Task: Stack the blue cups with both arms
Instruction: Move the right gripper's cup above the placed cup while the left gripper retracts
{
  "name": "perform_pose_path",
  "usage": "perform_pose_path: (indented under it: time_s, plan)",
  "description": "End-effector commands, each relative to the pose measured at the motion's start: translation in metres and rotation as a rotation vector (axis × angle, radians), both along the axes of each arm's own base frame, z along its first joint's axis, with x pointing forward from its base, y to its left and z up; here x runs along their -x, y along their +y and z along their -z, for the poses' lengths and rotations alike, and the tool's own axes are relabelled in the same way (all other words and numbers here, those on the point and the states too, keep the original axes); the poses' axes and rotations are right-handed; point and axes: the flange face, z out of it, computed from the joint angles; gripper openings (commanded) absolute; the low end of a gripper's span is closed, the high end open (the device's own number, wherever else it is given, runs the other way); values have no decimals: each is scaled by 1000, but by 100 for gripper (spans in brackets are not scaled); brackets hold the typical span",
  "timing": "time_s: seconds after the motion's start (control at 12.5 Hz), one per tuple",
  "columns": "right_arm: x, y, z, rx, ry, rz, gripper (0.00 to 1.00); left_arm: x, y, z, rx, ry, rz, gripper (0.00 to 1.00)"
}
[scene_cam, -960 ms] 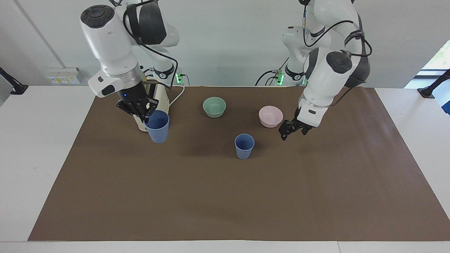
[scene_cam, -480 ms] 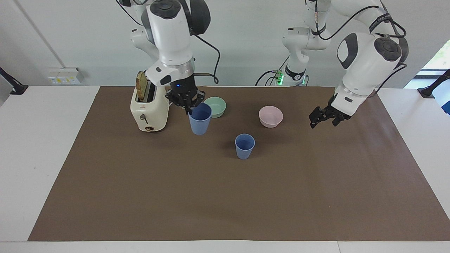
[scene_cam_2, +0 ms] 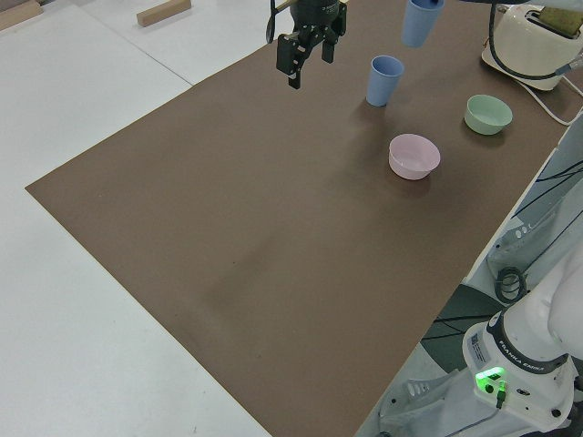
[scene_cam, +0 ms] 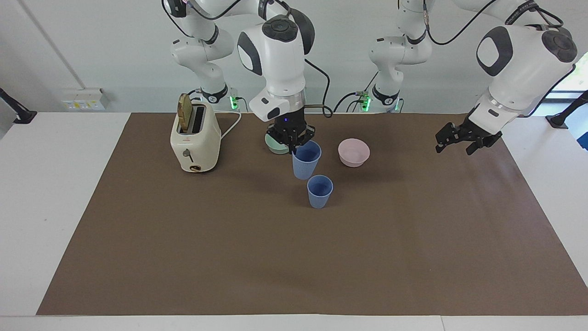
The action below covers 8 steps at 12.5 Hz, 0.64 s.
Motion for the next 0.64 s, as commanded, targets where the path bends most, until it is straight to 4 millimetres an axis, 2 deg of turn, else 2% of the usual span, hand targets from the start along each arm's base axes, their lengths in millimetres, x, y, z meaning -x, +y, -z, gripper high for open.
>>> perform_pose_path:
  time_s: [0.0,0.24,0.32,0.56]
  plan:
    - [-5,25,15,-32,-7,24,0,17,0,-37,-61,-12,34,100]
    - [-10,31,30,-40,-5,21,0,27,3,-75,-64,-17,33,100]
    - [-11,32,36,-36,-1,18,0,31,4,-80,-66,0,32,100]
    - [-16,31,36,-59,-27,19,0,40,2,-94,-110,37,47,100]
